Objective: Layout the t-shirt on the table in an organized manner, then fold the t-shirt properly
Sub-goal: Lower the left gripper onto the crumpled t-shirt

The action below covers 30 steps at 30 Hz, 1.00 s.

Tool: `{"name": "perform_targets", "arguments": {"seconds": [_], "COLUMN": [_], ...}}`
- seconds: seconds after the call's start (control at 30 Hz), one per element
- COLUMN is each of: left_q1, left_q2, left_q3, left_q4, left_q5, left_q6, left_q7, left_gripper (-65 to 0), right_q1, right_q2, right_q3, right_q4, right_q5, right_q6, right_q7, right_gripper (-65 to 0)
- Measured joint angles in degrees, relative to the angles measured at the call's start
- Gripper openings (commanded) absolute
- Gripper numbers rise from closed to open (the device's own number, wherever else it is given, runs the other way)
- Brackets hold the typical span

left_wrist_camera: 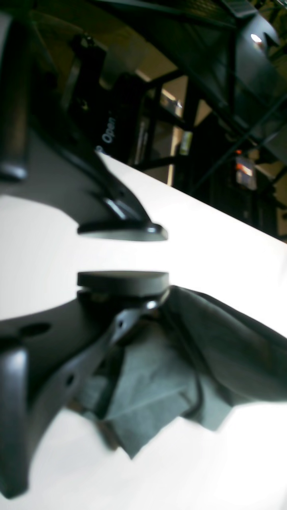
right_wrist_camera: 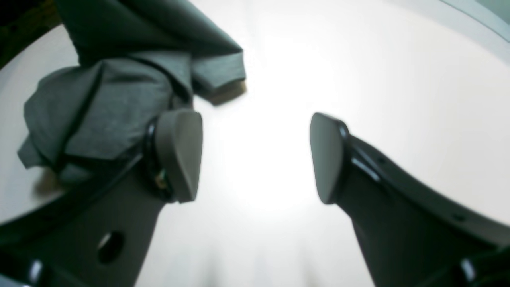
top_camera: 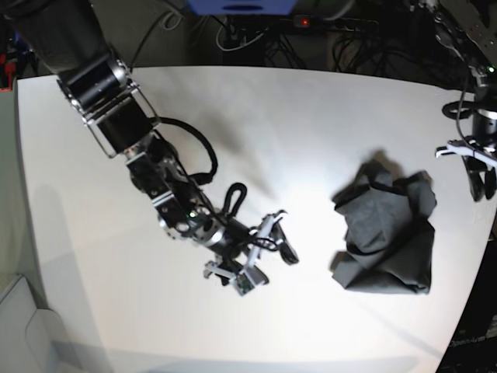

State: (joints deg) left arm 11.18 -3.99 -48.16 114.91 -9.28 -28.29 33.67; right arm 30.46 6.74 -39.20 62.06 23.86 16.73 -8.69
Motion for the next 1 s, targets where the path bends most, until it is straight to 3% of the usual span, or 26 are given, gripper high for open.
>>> {"name": "perform_targets", "arguments": {"seconds": [0.1,0.23,0.37,0.47,0.63,0.77,1.0], "left_q1": [-2.12,-3.76,-4.37,-4.52,-4.52,-4.92,-12.98], "left_q2": [-0.02,-0.13,-0.09,-0.13,-0.13,-0.11,-0.92], "left_q3": [0.2,0.24,0.35,0.42,0.37,0.35,1.16], "left_q4": [0.0,0.0,0.0,0.0,0.0,0.0,-0.24], "left_q5": [0.07,0.28,0.44,0.44,0.59,0.42,0.66], "left_q6": [0.02,-0.02,-0.02,0.0,-0.02,-0.02,-0.02], "left_q7": [0.0,0.02,0.04,0.0,0.0,0.04,0.26], "left_gripper": [-51.6,-51.5,-51.4,-44.1,-22.2,-21.1,-21.1], "right_q1": [-1.33,-4.39,-6.78,-7.72,-10.19,-11.52,-13.22], "right_q2": [1.68,4.52,7.02,7.85,8.5,8.63,8.61], "right_q3": [0.02,-0.09,-0.02,-0.04,0.98,3.74,4.28], "right_q4": [5.11,11.45,15.43,17.99,18.84,19.8,20.65], "right_q5": [0.13,0.17,0.02,0.22,0.22,0.2,0.26], "right_q6": [-0.7,-4.72,-5.25,-5.22,-5.22,-5.25,-5.22], "right_q7": [-0.37,-2.21,-3.15,-2.38,-2.78,-2.71,-2.49], "right_gripper": [-23.0,-23.0,-23.0,-23.0,-23.0,-22.9,-22.9]}}
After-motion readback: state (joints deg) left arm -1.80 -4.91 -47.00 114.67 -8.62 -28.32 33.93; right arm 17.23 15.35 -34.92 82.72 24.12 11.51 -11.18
